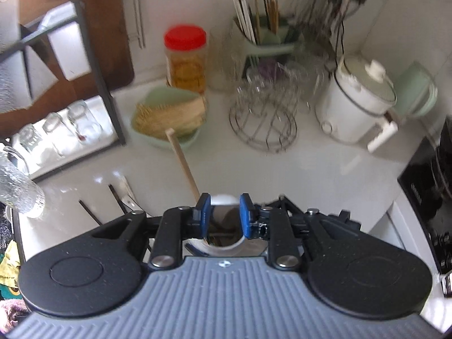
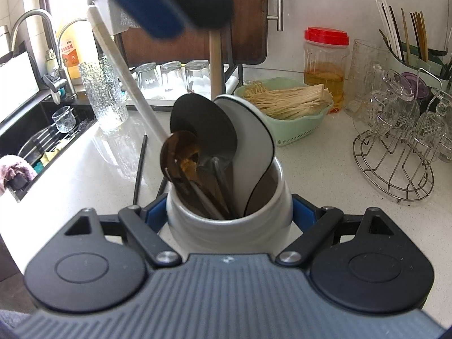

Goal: Organize utensils
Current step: 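Open the left tool and withdraw it from the pot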

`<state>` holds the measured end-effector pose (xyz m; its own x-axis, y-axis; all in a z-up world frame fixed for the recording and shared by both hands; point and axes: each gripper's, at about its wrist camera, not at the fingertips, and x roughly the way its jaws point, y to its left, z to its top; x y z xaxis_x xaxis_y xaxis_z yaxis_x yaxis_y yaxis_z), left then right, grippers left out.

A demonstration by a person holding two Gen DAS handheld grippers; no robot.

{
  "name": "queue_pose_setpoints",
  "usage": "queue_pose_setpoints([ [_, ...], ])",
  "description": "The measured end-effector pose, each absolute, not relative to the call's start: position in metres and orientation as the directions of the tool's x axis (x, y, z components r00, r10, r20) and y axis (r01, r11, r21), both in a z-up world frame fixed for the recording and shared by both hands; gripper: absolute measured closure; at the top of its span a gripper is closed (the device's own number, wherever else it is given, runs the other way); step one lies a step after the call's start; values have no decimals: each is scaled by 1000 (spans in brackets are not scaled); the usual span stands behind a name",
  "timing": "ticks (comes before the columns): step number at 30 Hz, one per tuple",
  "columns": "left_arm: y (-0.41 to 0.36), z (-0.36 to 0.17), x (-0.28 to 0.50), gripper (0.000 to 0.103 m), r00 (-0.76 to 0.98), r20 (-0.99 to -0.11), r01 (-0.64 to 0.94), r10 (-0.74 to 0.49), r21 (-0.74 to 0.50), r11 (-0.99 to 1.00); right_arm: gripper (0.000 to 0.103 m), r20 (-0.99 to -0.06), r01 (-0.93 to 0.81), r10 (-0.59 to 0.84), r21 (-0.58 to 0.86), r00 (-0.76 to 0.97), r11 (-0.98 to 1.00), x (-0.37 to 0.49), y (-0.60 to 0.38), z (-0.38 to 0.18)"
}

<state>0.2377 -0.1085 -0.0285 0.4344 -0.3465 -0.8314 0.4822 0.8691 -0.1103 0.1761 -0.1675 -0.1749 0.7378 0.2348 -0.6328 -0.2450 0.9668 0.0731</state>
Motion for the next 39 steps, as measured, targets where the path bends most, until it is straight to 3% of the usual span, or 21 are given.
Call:
queue_pose_setpoints([
  [14, -40, 21, 226, 77, 618, -708, 343, -342, -149, 927, 12, -656, -217, 217, 83, 723, 973, 180, -167, -172],
  [30, 29, -43, 204, 77, 568, -763, 172, -307, -254, 952, 12, -691, -165, 171, 75, 702, 983, 181, -163, -169],
  [39, 51, -90, 220, 66, 553, -785, 125, -279, -253, 959, 12, -702, -157, 165, 76, 692, 985, 183, -163, -168],
])
